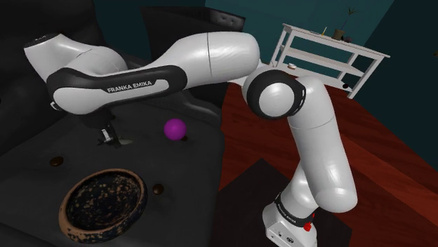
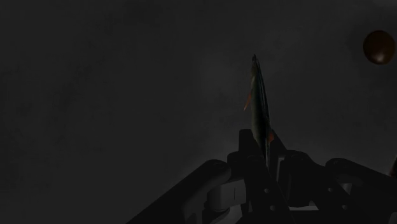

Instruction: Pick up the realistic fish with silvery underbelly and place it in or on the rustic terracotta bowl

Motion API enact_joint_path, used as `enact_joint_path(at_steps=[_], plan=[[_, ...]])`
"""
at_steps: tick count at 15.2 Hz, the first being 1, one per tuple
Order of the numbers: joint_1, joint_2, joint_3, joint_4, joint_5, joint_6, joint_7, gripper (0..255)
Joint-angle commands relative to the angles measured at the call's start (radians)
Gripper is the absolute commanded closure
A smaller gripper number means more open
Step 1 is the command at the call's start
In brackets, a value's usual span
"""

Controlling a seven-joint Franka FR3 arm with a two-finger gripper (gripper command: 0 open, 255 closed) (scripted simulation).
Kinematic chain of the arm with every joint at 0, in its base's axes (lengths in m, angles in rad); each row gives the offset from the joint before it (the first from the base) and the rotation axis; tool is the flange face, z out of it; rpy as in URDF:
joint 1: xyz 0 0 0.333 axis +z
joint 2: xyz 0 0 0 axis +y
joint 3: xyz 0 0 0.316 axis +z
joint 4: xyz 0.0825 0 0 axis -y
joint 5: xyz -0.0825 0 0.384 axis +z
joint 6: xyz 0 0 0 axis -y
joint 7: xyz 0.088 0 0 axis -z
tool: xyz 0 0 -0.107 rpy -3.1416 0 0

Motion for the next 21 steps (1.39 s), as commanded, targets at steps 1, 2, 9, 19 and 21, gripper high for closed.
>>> enact_joint_path(at_steps=[1,2,9,19,21], plan=[[0.003,-0.004,0.001,0.021,0.002,-0.024,-0.005,255],[0.004,-0.006,0.001,0.030,0.003,-0.035,-0.007,255],[0.013,-0.017,0.003,0.106,0.007,-0.119,-0.025,255],[0.039,-0.002,-0.001,0.270,0.004,-0.261,-0.056,255],[0.043,-0.031,0.007,0.222,0.012,-0.247,-0.034,255]])
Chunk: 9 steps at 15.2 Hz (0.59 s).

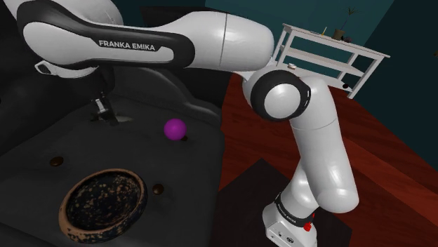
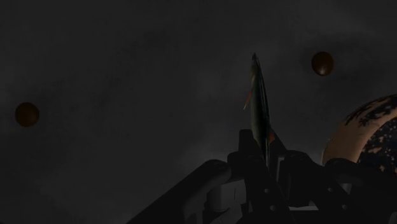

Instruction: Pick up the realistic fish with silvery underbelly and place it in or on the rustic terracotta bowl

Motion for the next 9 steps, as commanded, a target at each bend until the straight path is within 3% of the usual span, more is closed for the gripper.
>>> enact_joint_path(at_steps=[1,9], plan=[[0.008,-0.039,0.012,-0.065,0.011,0.020,0.033,255],[0.069,-0.179,0.070,-0.308,0.063,0.096,0.197,255]])
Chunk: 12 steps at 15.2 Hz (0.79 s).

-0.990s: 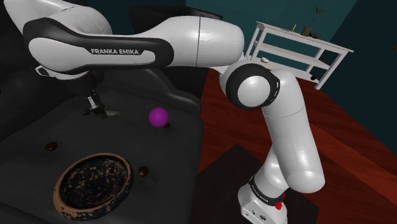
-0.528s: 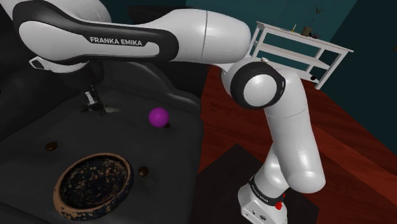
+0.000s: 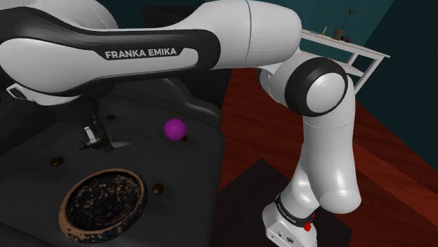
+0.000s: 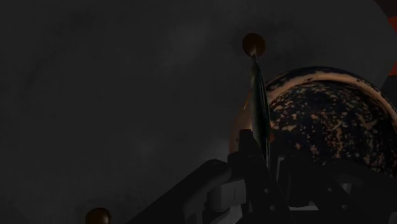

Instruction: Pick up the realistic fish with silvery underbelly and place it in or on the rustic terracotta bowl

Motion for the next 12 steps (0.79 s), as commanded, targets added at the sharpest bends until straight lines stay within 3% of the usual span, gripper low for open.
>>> enact_joint_path(at_steps=[1,6,12], plan=[[0.020,-0.019,0.014,-0.041,0.011,0.016,0.042,255],[0.085,-0.061,0.053,-0.118,0.042,0.037,0.156,255],[0.078,-0.051,0.051,-0.185,0.037,0.112,0.166,255]])
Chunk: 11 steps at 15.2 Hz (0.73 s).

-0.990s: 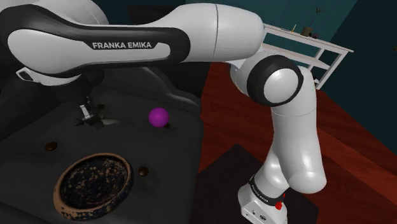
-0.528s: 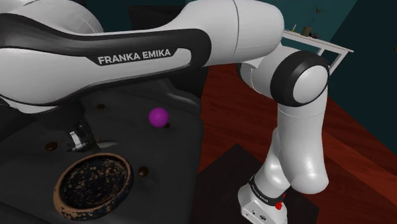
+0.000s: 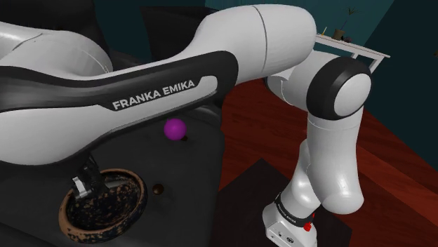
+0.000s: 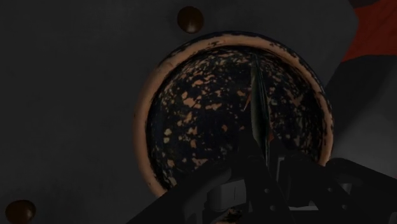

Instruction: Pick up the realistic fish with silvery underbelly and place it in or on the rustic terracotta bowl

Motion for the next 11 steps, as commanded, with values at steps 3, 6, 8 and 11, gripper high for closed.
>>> enact_joint_path(at_steps=[3,6,8,11], plan=[[-0.002,0.009,-0.002,-0.041,-0.004,0.049,0.008,255],[-0.003,0.017,-0.004,-0.064,-0.008,0.079,0.012,255],[-0.003,0.018,-0.004,-0.064,-0.008,0.079,0.012,255],[-0.003,0.018,-0.004,-0.064,-0.008,0.079,0.012,255]])
